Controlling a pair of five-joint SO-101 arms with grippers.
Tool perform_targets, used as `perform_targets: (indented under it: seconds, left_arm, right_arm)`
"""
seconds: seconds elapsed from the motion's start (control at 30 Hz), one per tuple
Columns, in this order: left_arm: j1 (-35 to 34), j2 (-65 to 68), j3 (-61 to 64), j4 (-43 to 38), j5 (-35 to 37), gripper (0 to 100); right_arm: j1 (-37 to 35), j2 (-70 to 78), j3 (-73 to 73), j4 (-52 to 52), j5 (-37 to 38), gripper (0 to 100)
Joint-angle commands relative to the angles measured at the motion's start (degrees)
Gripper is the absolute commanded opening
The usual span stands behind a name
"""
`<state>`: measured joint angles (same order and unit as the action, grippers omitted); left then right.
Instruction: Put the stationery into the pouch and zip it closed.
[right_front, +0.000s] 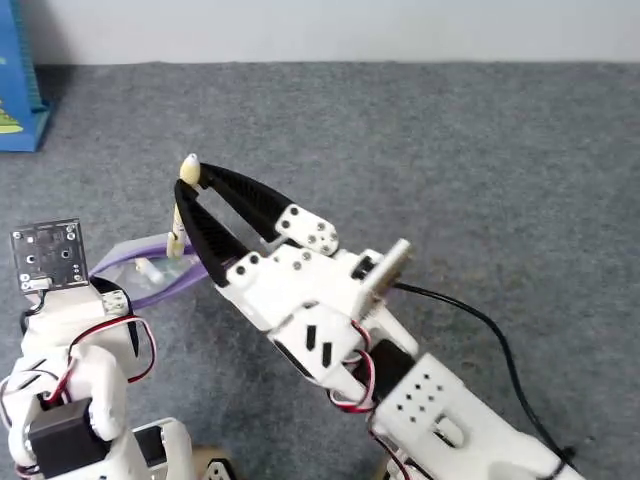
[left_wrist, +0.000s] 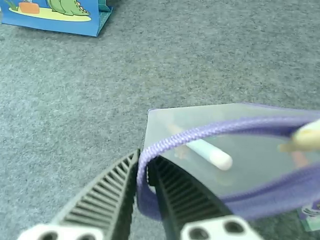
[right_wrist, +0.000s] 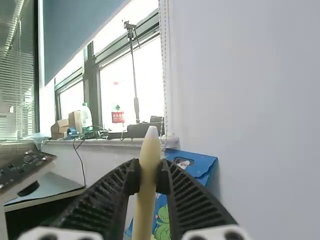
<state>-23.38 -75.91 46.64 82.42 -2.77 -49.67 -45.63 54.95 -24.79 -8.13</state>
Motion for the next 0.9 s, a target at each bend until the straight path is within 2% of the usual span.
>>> perform_targets:
  seconds: [0.0,0.23,0.33,0.43,0.53,0.73,0.87]
  left_arm:
    - [-0.35,-0.09,-0.13,-0.26,0.35,1]
    - [-0.18,-0.09,-0.22,-0.18,0.35,1]
    - [-0.18,-0.09,-0.22,-0.18,0.35,1]
    - [-0.18,-0.09,-0.22,-0.18,0.35,1]
    - [-0.35,-0.09,-0.22,-0.18,0.35,1]
    - [-0.35,-0.09,-0.22,-0.26,0.35,1]
    - [-0.18,-0.09,-0.22,-0.26,0.44,1]
  right_arm:
    - [2.33,4.70,-0.44,-3.91,0.00,0.8]
    - [3.03,11.30,4.92,-6.20,0.00,2.4]
    - [3.03,11.38,7.12,-5.32,0.70,12.9]
    - [0.75,9.63,7.38,1.45,3.25,21.8]
    - [-1.36,4.35,7.30,8.31,3.52,19.7]
    - [-1.10,-12.18,7.03,25.80,3.16,14.7]
    - [-2.15,-19.30,7.03,32.13,1.49,7.4]
